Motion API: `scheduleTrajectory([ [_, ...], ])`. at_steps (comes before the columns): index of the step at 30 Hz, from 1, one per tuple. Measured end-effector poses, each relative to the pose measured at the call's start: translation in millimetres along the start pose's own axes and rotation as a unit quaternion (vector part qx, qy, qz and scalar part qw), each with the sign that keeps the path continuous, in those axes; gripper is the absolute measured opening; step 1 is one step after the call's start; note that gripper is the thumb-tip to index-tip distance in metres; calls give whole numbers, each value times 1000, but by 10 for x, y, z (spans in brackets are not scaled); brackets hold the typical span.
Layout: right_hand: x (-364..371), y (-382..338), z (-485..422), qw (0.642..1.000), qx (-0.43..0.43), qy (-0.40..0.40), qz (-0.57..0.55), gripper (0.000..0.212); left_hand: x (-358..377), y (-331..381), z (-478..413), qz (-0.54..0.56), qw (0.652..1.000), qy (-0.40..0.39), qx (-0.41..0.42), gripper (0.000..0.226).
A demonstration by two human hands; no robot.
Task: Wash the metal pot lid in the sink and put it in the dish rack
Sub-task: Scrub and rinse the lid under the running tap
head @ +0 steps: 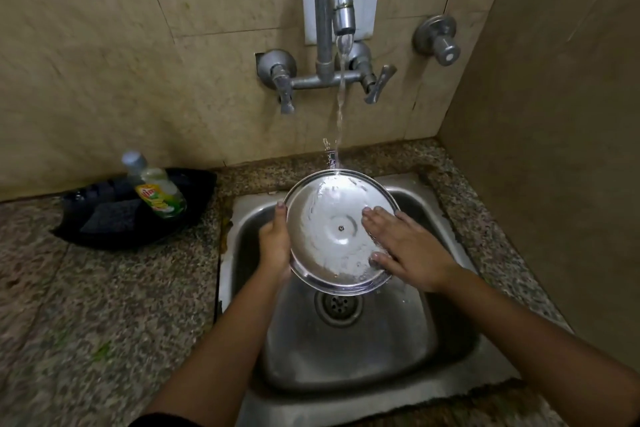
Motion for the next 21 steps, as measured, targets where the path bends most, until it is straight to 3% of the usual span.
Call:
scheduleTrajectory([
  [4,-70,-100,150,995,-85,52,-30,56,-44,-8,45,2,999,-30,16,41],
  [10,-166,-256,253,986,-102,124,-35,76,-190,-36,112,25,999,-39,12,39],
  [13,-364,-194,193,970,-32,196,-137,55,-240,-57,126,44,999,-20,-2,42],
  [15,-489,-26,161,924,50,271,-266,37,-273,-83,119,68,998,-4,-13,43],
  [18,-491,129,86,859,141,309,-383,40,-311,-169,63,100,994,20,-39,44],
  [21,-553,54,-48,877,127,305,-351,40,-336,-218,21,113,991,36,-67,45],
])
Point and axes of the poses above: each hand's wrist, its own z-axis away from the middle knuckle, its own x-axis out of the palm, y = z × x, the point moved 10 cm from there along -z, towards the middle knuckle, and after that the axes turned 1 degree about z, right-handed, at the moved point
